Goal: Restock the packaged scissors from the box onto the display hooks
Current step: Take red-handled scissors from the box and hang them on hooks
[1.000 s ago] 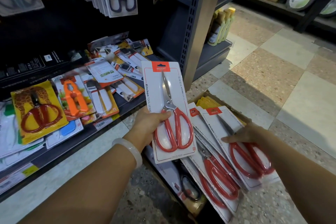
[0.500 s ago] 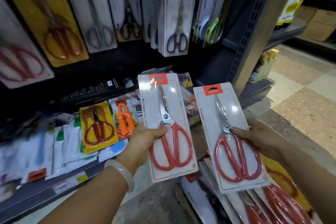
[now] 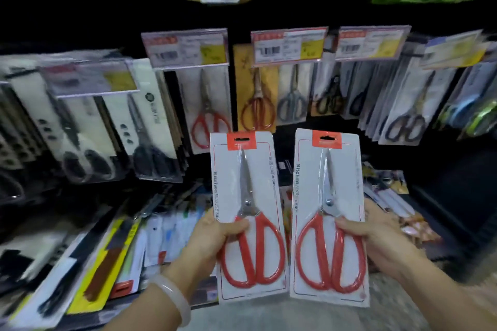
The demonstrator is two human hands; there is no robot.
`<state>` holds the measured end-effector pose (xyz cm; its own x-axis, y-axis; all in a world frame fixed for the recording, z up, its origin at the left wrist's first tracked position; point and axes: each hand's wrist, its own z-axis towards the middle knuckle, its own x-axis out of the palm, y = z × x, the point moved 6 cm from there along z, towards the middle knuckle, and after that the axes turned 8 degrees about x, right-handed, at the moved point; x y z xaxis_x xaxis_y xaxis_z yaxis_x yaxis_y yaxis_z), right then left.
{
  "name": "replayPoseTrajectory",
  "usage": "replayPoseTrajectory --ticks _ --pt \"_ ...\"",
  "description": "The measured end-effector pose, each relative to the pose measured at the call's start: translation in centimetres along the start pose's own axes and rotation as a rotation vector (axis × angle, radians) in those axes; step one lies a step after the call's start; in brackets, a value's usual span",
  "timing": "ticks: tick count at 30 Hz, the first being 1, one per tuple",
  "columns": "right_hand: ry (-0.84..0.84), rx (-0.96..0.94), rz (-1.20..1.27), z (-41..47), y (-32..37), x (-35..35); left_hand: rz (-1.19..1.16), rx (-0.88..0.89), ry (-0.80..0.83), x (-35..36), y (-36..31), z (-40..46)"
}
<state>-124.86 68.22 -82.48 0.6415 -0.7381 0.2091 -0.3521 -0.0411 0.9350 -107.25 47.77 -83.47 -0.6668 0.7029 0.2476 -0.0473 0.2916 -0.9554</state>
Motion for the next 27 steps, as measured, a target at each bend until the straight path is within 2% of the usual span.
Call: replayPoseTrajectory --ticks 5,14,21,27 --pt "-0.023 -0.030 0.018 1.9 0.3 5.5 0.017 -0.002 0.022 -5.2 -1.1 0.0" --pt "0.068 -0.133 -0.222 3.2 3.3 11.3 0.037 0.034 0.064 -9.2 -1.5 0.4" --pt "0.145 -0.140 -0.340 5.1 4.1 13.8 -0.001 0.042 0.005 -9.8 -0.9 0.3" --pt "0.323 -0.281 -0.340 5.4 6.9 17.5 -0.002 0.082 -0.116 -11.4 -1.5 0.1"
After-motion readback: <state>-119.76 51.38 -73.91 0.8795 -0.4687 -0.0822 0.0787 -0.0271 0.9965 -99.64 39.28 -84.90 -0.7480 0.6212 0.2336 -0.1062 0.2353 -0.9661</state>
